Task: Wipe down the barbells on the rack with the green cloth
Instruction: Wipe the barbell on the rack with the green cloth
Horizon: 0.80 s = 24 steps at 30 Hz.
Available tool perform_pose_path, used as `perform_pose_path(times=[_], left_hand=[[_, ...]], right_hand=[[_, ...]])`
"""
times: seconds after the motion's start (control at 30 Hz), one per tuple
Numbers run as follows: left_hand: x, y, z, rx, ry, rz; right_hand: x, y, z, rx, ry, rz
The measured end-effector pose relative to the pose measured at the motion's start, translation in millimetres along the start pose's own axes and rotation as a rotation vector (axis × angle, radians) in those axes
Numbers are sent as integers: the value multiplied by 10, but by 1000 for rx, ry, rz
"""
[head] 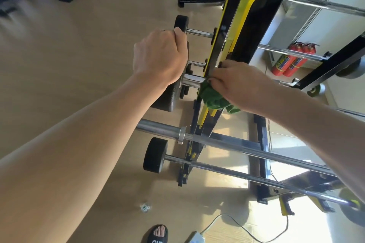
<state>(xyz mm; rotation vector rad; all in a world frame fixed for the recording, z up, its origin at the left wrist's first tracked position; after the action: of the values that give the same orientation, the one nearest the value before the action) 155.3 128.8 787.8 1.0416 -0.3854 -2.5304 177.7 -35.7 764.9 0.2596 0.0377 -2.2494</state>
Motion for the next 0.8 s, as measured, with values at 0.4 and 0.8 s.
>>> perform_pose_path(times=[0.4,0.8], left_hand=[[-6,-2,-56,3,14,-6],[2,19,-46,-8,30,-2]], right_hand=[[-263,-321,-161,-219,151,-62],[-6,-450,-234,-109,173,17]])
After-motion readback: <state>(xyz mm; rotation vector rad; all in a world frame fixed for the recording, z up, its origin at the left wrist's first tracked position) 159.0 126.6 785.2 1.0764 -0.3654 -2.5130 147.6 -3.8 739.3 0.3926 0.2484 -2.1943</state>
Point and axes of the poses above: each hand's wrist, its own x-axis away from the middle knuckle, its own z-axis out of the back of the hand, y = z × x, the point moved 6 cm from there along -x, towards the middle knuckle, and after that the axes turned 14 degrees about y, right-handed, at the moved point
